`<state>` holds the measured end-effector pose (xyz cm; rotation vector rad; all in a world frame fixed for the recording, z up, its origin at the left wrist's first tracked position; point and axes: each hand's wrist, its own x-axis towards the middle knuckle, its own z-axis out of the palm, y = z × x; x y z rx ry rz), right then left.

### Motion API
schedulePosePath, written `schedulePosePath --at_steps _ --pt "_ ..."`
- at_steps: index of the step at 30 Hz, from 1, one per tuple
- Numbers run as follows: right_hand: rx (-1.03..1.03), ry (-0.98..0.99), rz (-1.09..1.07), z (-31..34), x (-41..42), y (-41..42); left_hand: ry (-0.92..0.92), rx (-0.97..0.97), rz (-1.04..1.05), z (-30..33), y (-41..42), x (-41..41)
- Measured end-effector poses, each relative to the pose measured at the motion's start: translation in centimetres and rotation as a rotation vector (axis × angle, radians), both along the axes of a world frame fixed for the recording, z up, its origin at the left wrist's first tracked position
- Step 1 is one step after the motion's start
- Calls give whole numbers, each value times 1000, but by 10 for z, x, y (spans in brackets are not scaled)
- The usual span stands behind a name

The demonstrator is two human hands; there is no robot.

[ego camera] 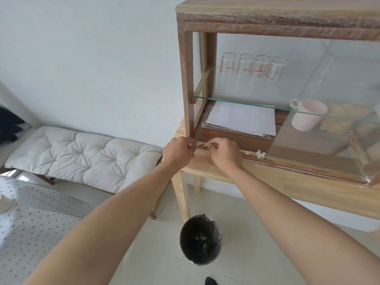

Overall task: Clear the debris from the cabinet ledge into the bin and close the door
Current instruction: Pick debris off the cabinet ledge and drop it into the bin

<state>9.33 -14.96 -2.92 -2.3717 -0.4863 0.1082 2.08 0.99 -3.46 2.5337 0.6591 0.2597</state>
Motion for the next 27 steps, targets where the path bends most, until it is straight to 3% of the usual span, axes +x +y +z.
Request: schedulePosePath --at_steps 14,27 --pt "167 180 63 -29 -95 -74 7 -184 -144 -17 -19 -101" --pt "-41 402 72 -145 -149 -118 250 -259 -129 -124 -62 -149"
